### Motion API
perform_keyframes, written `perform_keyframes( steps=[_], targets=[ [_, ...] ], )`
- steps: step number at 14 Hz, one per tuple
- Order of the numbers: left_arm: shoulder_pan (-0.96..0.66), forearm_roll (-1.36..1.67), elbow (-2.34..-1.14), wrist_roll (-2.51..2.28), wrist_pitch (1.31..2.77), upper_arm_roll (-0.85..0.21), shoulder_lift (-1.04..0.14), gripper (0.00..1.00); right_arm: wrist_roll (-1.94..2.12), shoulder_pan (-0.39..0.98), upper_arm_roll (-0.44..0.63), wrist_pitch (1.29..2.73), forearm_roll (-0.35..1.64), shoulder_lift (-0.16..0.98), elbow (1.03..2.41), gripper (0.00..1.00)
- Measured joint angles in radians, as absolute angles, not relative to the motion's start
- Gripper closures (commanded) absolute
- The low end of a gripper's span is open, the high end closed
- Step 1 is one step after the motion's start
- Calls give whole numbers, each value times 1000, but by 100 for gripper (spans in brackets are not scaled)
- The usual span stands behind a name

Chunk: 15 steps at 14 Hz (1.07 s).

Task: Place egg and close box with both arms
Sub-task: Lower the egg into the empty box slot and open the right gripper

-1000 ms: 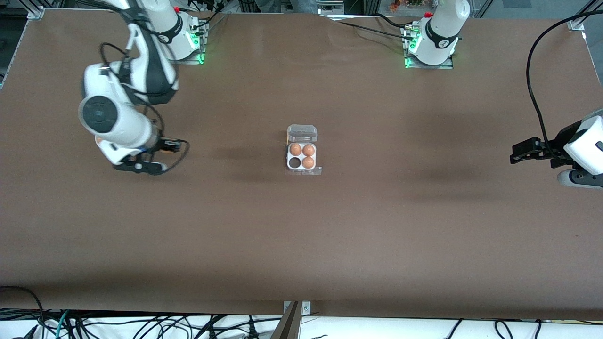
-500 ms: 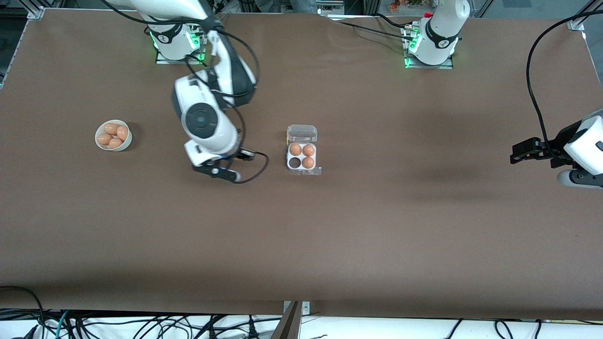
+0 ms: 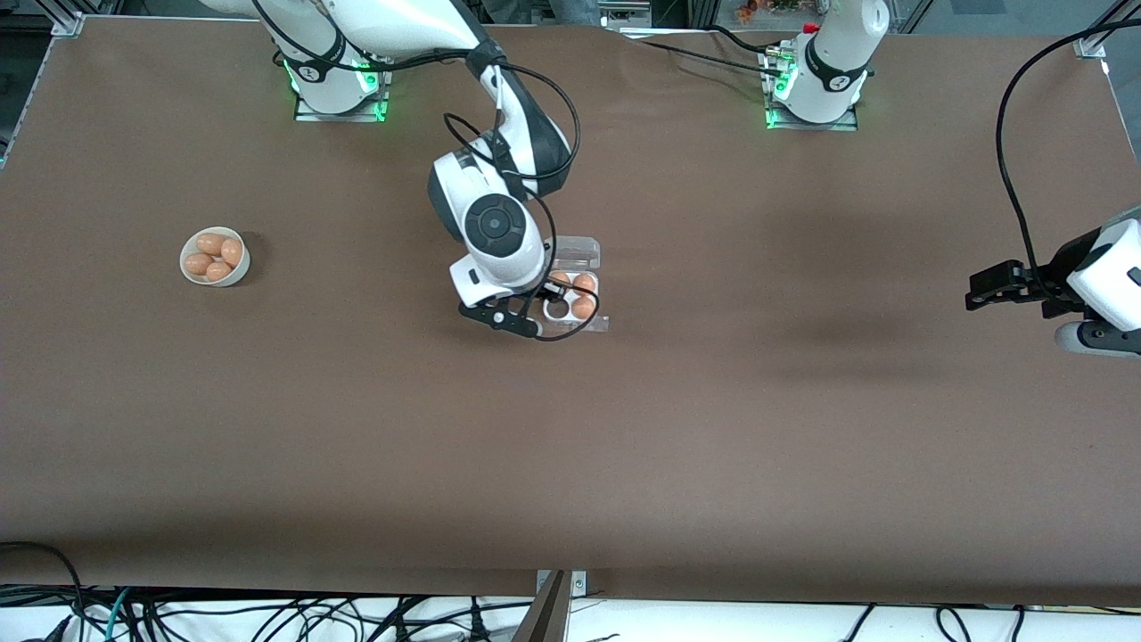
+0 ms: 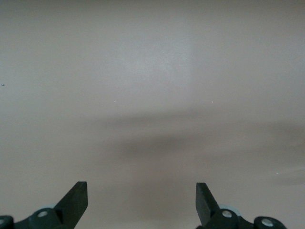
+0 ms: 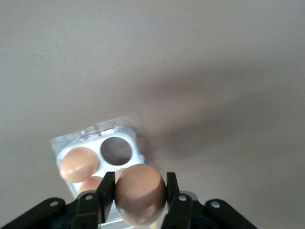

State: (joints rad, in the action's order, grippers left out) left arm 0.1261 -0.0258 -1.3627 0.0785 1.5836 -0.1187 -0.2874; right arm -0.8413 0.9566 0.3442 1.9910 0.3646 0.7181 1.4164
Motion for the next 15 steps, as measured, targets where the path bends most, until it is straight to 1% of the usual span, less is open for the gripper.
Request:
perform_keyframes(
  steps=[4, 10, 11, 12, 13, 14, 15],
  targets=[
    [126, -26, -1363, 78, 1584, -119, -287, 0, -853, 959, 329, 1999, 376, 767, 1361, 60],
    [124, -26, -1363, 78, 1584, -121, -287, 0, -853, 960, 311, 2046, 378, 817, 1350, 59],
    [124, -26, -1363, 78, 1584, -121, -287, 0, -853, 961, 308, 2050, 378, 820, 1349, 55],
    [124, -26, -1363, 78, 1584, -121, -287, 0, -853, 961, 306, 2054, 378, 823, 1349, 49],
    [124, -26, -1363, 78, 1584, -121, -287, 0, -853, 961, 305, 2057, 378, 825, 1349, 40],
    [124, -26, -1363, 78, 1584, -121, -287, 0, -853, 961, 305, 2060, 378, 827, 1349, 4],
    [124, -26, -1363, 78, 1584, -121, -287, 0, -853, 961, 305, 2064, 378, 829, 1349, 0]
  ],
)
